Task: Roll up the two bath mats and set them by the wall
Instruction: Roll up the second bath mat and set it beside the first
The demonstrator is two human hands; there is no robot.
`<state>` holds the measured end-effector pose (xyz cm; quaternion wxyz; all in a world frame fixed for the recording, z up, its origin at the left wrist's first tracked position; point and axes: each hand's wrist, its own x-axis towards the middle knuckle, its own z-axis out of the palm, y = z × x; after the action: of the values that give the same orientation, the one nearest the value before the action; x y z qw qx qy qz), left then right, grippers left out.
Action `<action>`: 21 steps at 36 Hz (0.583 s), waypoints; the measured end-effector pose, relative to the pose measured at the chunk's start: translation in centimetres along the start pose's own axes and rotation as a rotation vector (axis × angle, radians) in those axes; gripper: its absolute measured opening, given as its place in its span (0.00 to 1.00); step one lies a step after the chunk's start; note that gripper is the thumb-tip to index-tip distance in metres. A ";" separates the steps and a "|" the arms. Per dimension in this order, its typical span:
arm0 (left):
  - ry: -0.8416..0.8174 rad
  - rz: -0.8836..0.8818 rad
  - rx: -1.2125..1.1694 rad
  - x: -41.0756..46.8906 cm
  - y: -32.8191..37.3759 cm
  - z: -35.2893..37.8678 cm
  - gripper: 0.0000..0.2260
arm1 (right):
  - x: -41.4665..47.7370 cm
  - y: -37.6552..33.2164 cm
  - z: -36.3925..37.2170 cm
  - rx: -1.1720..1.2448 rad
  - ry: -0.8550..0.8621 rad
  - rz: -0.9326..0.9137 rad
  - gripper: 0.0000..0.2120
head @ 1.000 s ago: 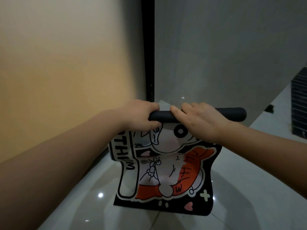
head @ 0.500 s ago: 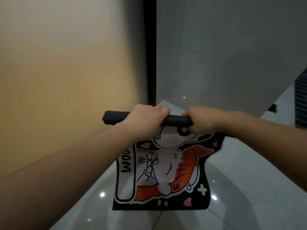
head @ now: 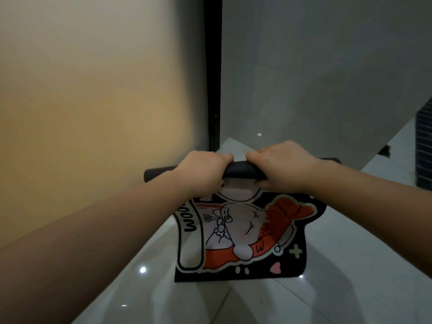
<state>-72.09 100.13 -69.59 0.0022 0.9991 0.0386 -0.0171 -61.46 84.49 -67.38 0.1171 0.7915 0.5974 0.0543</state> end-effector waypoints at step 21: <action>-0.166 -0.070 -0.283 0.0 -0.1 -0.2 0.16 | -0.5 -0.1 2.1 -0.087 0.382 -0.115 0.09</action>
<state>-72.10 100.21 -69.43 0.1455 0.9820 0.0753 -0.0941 -61.17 83.82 -69.44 0.0386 0.7255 0.6502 0.2223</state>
